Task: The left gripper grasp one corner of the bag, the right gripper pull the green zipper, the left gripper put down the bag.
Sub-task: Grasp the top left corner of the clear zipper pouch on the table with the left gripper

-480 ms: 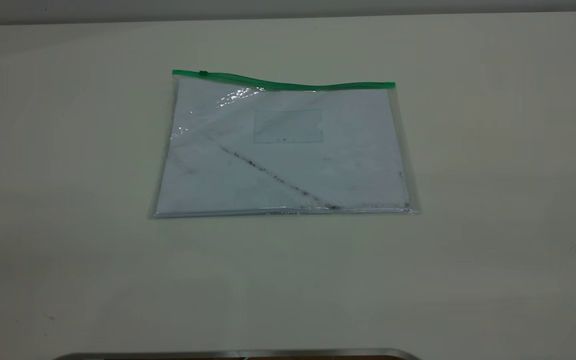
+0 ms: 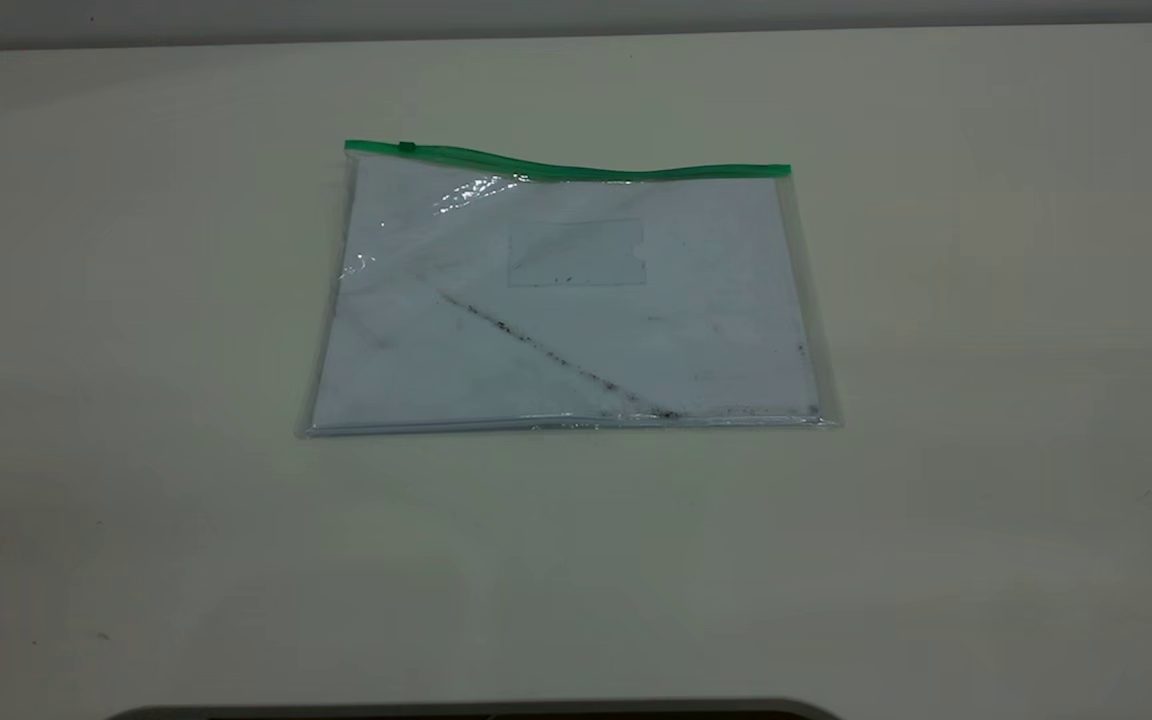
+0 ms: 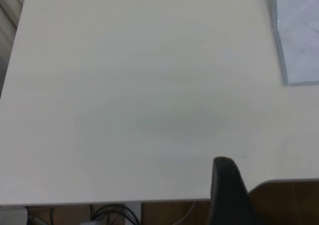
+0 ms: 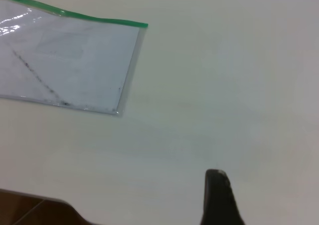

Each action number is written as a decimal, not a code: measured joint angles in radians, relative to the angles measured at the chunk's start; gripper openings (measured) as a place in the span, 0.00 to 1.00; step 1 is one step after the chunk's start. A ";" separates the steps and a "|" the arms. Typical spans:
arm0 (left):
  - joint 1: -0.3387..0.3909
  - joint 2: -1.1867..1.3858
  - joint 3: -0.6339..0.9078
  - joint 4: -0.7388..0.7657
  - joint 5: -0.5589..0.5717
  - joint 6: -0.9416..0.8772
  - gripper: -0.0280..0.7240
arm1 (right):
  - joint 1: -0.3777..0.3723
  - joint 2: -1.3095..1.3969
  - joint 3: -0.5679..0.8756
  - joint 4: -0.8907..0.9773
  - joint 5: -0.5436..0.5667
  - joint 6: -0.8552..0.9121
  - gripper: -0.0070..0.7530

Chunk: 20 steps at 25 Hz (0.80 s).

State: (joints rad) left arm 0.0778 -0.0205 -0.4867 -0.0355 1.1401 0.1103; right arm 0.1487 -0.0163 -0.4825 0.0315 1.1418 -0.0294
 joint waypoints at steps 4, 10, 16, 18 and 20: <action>0.000 0.000 0.000 0.000 0.000 0.000 0.69 | 0.000 0.000 0.000 0.000 0.000 0.000 0.69; 0.000 0.000 0.000 0.000 0.000 0.000 0.69 | 0.000 0.000 0.000 0.000 0.000 0.000 0.69; 0.000 0.000 0.000 0.000 0.000 0.000 0.69 | 0.000 0.000 0.000 -0.020 -0.011 -0.016 0.69; 0.000 0.000 0.000 0.000 0.000 0.000 0.69 | 0.000 0.000 0.000 -0.022 -0.014 -0.017 0.69; 0.000 0.000 0.000 0.000 0.000 0.000 0.69 | 0.000 0.000 0.000 -0.020 -0.015 -0.017 0.69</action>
State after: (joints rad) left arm 0.0778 -0.0205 -0.4867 -0.0355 1.1401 0.1099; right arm 0.1487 -0.0163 -0.4825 0.0116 1.1269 -0.0463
